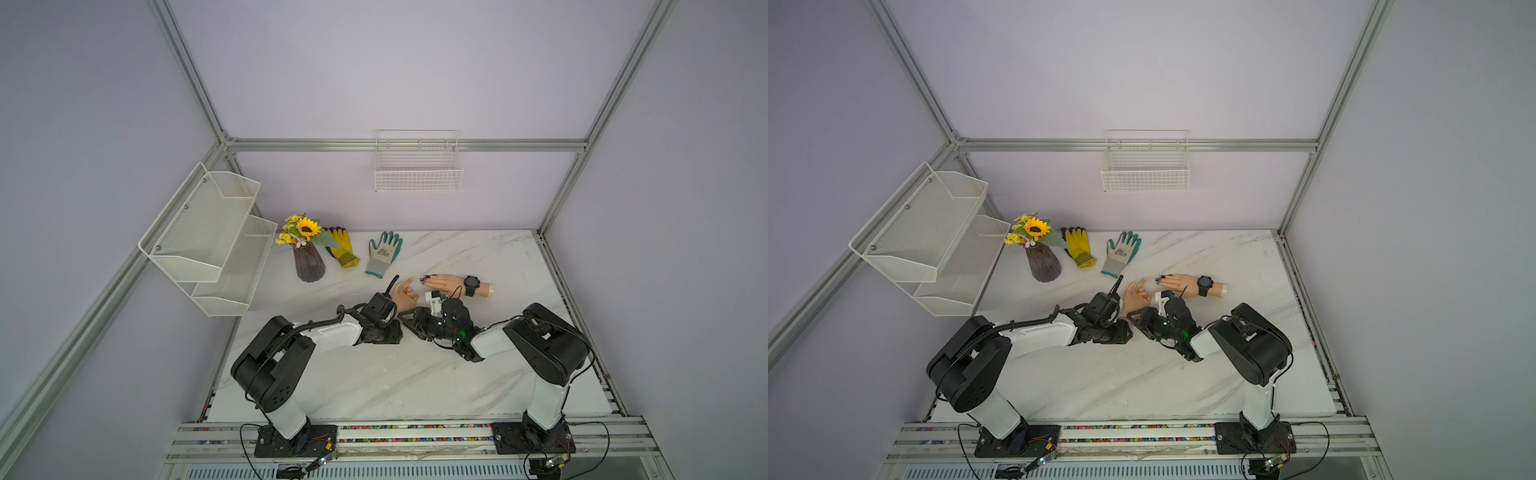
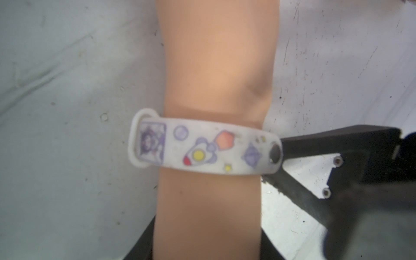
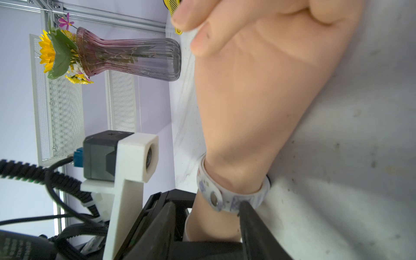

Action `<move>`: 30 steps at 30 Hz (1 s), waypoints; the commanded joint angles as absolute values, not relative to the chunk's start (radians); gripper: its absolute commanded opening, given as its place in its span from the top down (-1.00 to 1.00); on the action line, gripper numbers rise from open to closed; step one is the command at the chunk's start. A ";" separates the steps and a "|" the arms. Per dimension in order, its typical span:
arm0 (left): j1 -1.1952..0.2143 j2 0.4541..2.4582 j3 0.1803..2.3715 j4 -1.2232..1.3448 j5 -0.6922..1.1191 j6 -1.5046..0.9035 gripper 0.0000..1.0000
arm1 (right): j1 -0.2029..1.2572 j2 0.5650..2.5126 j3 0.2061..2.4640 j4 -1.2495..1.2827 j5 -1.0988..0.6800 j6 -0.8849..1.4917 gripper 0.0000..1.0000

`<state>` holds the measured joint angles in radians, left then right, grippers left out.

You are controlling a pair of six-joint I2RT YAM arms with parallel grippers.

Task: Take off the watch
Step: Untie the watch from the hand.

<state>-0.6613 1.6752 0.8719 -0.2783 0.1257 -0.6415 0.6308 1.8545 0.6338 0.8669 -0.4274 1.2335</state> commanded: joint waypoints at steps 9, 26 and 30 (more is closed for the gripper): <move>-0.660 1.757 0.795 -0.458 0.115 -0.620 1.00 | 0.630 1.829 0.662 1.027 -0.418 1.278 0.01; -0.660 1.774 0.798 -0.439 0.125 -0.621 1.00 | 0.642 1.919 0.613 1.259 -0.551 1.470 0.06; -0.665 1.763 0.796 -0.438 0.132 -0.614 1.00 | 0.640 1.967 0.639 1.257 -0.516 1.444 0.23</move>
